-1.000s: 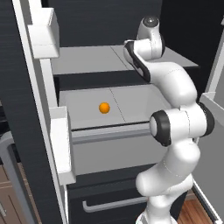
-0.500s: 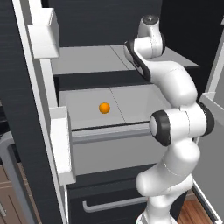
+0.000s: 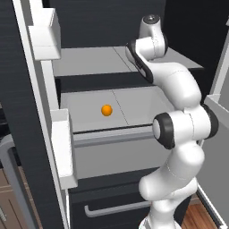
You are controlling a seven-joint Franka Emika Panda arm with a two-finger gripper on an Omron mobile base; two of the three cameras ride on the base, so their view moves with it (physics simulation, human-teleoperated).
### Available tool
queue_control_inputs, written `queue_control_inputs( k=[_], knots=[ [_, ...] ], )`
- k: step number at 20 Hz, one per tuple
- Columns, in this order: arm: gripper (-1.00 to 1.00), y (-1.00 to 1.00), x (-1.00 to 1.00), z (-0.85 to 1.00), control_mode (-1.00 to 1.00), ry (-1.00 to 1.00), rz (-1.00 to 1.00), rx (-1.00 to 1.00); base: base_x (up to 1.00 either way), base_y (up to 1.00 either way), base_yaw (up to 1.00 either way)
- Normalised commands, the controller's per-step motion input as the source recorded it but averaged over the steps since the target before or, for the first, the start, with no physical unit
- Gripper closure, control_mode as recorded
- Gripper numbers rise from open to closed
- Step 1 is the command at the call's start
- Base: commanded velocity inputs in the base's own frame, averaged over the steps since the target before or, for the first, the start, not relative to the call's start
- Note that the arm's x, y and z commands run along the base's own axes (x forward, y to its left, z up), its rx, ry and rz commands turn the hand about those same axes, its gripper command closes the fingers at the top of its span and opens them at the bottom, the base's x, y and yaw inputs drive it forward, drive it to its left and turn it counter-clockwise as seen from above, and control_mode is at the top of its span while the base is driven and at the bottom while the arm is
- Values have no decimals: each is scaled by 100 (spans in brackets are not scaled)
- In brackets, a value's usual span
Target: Retrieve the peach and orange from the fridge and place them into the bowl on the dining table.
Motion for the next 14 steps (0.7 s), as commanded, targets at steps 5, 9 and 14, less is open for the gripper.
queue_control_inputs(
  k=[5,9,14],
  knots=[
    [100,0,-2,-3,-100,2,0,0,0,0,0],
    [100,6,-91,-4,-100,0,20,0,0,0,0],
    [100,21,-100,0,-100,0,28,0,0,0,0]
  ],
)
